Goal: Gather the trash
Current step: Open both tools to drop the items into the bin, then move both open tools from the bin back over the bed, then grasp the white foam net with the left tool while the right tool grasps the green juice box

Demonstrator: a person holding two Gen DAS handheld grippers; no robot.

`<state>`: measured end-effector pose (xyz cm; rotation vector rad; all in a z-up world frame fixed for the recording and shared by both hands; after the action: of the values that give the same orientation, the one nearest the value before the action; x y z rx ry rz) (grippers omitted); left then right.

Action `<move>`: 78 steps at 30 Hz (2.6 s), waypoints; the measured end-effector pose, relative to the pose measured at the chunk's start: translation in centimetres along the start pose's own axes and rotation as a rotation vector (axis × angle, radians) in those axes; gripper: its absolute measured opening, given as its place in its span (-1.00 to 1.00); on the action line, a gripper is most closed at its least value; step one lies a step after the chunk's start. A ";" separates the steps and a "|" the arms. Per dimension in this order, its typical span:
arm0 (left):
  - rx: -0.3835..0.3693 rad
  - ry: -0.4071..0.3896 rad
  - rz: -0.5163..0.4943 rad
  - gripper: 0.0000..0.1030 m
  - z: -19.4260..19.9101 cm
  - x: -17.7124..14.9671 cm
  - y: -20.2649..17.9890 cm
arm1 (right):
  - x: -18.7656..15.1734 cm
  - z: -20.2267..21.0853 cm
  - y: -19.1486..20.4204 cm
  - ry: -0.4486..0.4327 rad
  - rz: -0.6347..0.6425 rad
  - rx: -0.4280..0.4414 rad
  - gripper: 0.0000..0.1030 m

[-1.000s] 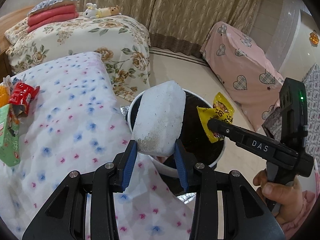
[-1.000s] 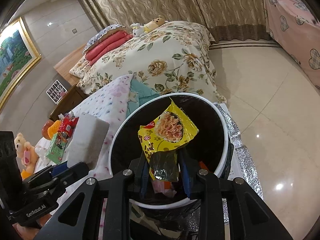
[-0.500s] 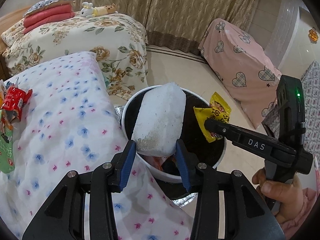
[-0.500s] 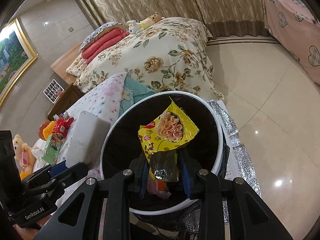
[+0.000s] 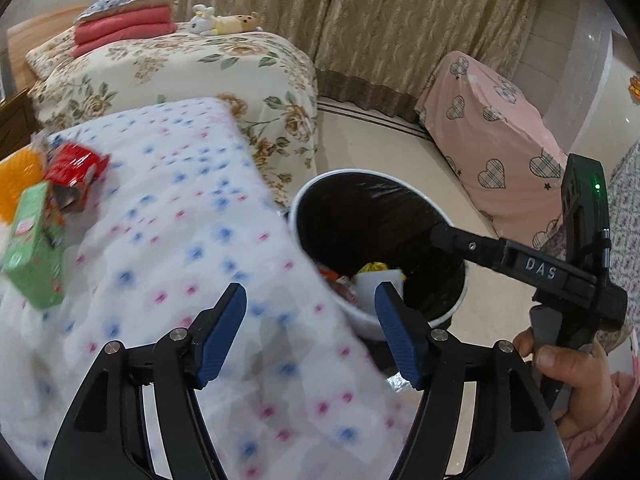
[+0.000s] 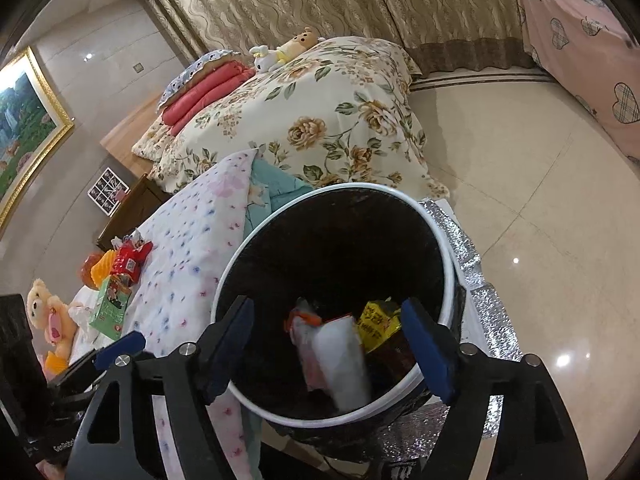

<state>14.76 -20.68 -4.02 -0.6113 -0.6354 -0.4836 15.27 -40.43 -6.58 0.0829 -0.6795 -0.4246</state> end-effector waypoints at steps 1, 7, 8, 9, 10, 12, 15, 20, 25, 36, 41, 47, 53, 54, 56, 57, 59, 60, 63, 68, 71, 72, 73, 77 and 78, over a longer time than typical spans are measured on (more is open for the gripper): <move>0.003 -0.002 0.010 0.32 0.4 -0.3 0.4 | -0.2 0.1 0.3 0.000 0.002 0.003 0.56; 0.027 -0.022 0.059 0.32 2.7 -2.2 2.1 | -1.0 0.5 2.2 0.005 0.018 0.034 0.62; 0.031 -0.027 0.065 0.32 3.2 -2.5 2.5 | -1.1 0.6 2.6 0.006 0.022 0.039 0.63; 0.036 -0.032 0.072 0.32 3.6 -2.7 2.7 | -1.3 0.7 3.0 0.005 0.026 0.044 0.63; 0.043 -0.040 0.078 0.32 4.1 -3.0 2.9 | -1.4 0.8 3.3 0.003 0.028 0.049 0.63; 0.065 -0.060 0.083 0.32 5.1 -3.4 3.3 | -1.7 0.9 4.1 0.000 0.034 0.061 0.64; 0.082 -0.082 0.094 0.32 6.5 -4.1 3.8 | -2.0 0.9 5.0 0.002 0.040 0.075 0.67; 0.111 -0.103 0.127 0.33 8.4 -5.2 5.4 | -2.8 0.9 6.9 0.011 0.061 0.097 0.68; 0.140 -0.119 0.174 0.34 9.8 -6.3 7.2 | -3.7 0.8 8.9 0.027 0.089 0.125 0.69; 0.247 -0.153 0.284 0.43 12.3 -7.9 12.4 | -5.0 0.8 12.8 0.050 0.146 0.170 0.69; 0.289 -0.167 0.342 0.43 13.5 -8.4 14.7 | -5.6 0.6 14.6 0.059 0.174 0.184 0.69; 0.308 -0.188 0.365 0.44 14.8 -8.3 16.7 | -6.2 0.3 16.8 0.075 0.208 0.206 0.69; 0.287 -0.184 0.367 0.44 14.6 -7.5 17.6 | -6.2 -0.3 18.6 0.084 0.229 0.217 0.69; 0.282 -0.184 0.366 0.44 14.6 -7.3 17.7 | -6.3 -0.4 19.0 0.086 0.232 0.218 0.69; 0.288 -0.173 0.353 0.44 14.4 -7.0 17.8 | -6.3 -0.6 19.4 0.088 0.236 0.221 0.69; 0.291 -0.167 0.345 0.42 14.2 -6.9 17.9 | -6.4 -0.8 19.7 0.091 0.238 0.222 0.69; 0.299 -0.157 0.336 0.32 13.9 -6.6 18.1 | -6.4 -1.0 20.1 0.097 0.241 0.227 0.69; 0.299 -0.150 0.334 0.21 13.7 -6.6 18.3 | -6.4 -1.1 20.4 0.098 0.242 0.227 0.69; 0.282 -0.146 0.335 -0.11 13.5 -6.5 18.8 | -6.5 -1.4 21.2 0.100 0.255 0.234 0.69; 0.241 -0.143 0.312 -0.89 13.6 -6.5 18.9 | -6.4 -1.9 22.8 0.103 0.274 0.256 0.69; 0.243 -0.149 0.303 -0.88 14.1 -6.8 18.9 | -6.4 -2.1 23.9 0.099 0.294 0.269 0.69; 0.244 -0.155 0.305 -0.88 14.3 -7.0 19.0 | -6.4 -2.2 24.2 0.097 0.301 0.272 0.69; 0.247 -0.157 0.309 -0.89 14.5 -7.2 19.1 | -6.4 -2.4 24.7 0.098 0.309 0.276 0.69; 0.247 -0.170 0.319 -0.89 15.1 -7.7 19.4 | -6.6 -3.3 25.8 0.105 0.328 0.276 0.69; 0.246 -0.172 0.320 -0.89 15.2 -7.8 19.5 | -6.6 -3.5 26.2 0.107 0.333 0.277 0.68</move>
<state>14.55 5.09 -6.74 -0.5108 -0.7314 -0.0512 22.11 -14.10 -7.64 0.2491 -0.6295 -0.0038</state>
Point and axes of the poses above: each gripper's, at about its wrist camera, not at the fingertips, and z roughly against the way its jaws point, y to its left, x to its top, the point moved 2 cm from there along -z, roughly the way its jaws point, and after that the axes turned 13 degrees about -x, right-handed, at the moved point
